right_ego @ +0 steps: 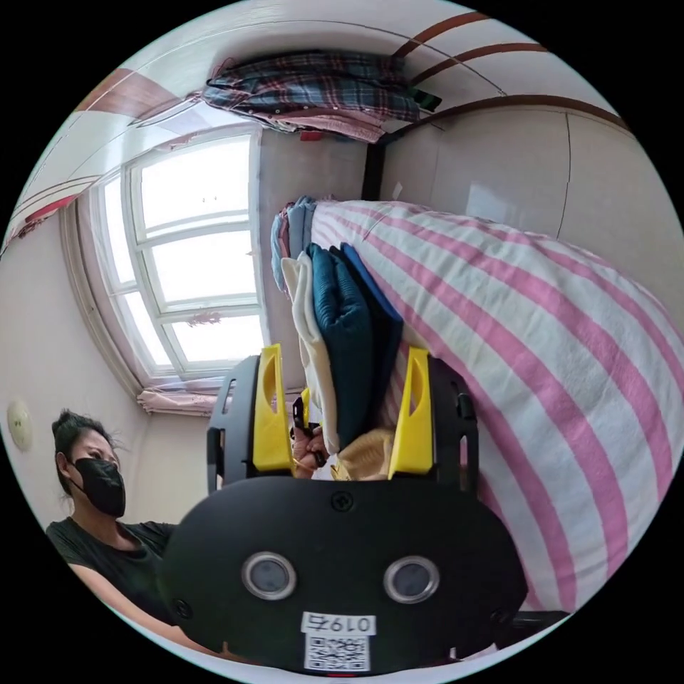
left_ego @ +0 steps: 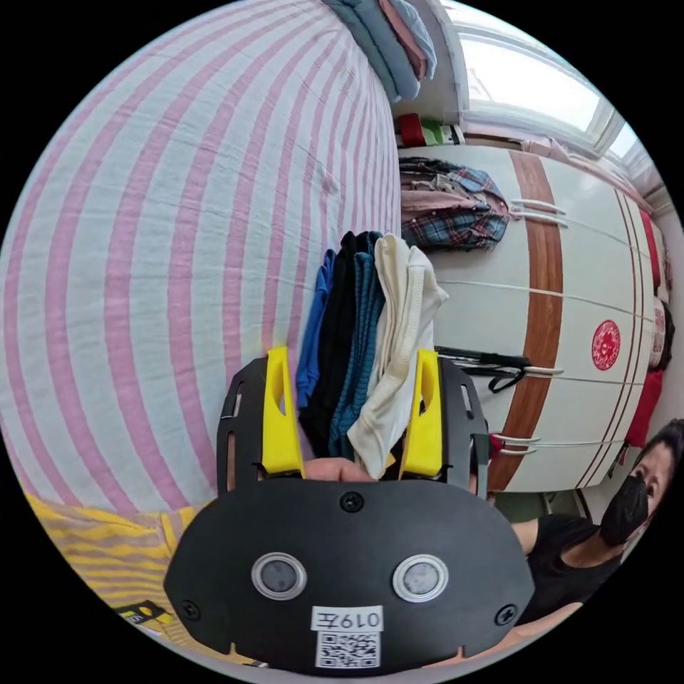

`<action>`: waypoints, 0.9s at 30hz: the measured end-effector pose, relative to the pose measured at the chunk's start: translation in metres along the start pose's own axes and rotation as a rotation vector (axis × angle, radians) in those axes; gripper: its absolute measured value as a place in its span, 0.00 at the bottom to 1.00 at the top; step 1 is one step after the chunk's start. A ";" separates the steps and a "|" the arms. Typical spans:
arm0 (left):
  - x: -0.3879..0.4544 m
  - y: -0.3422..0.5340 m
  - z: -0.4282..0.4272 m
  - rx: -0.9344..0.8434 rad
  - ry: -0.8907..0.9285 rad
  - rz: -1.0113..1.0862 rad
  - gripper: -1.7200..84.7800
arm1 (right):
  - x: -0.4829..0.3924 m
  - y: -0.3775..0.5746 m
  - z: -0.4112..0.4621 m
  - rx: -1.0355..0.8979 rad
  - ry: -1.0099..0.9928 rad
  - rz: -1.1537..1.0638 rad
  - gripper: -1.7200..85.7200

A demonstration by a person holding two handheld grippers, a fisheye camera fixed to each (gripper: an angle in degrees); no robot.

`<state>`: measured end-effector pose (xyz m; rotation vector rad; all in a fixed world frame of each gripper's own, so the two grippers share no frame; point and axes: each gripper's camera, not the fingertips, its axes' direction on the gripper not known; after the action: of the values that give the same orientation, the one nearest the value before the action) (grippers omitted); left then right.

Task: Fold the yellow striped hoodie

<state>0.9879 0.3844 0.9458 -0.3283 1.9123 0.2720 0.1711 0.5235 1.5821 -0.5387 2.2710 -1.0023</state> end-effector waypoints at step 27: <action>0.054 -0.039 0.010 -0.097 0.047 0.217 0.14 | -0.029 -0.002 -0.032 0.017 -0.093 -0.046 0.17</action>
<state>0.9921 0.3461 0.8911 -0.1918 1.9872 0.5061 0.1721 0.5558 1.6113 -0.6204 2.1753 -0.9975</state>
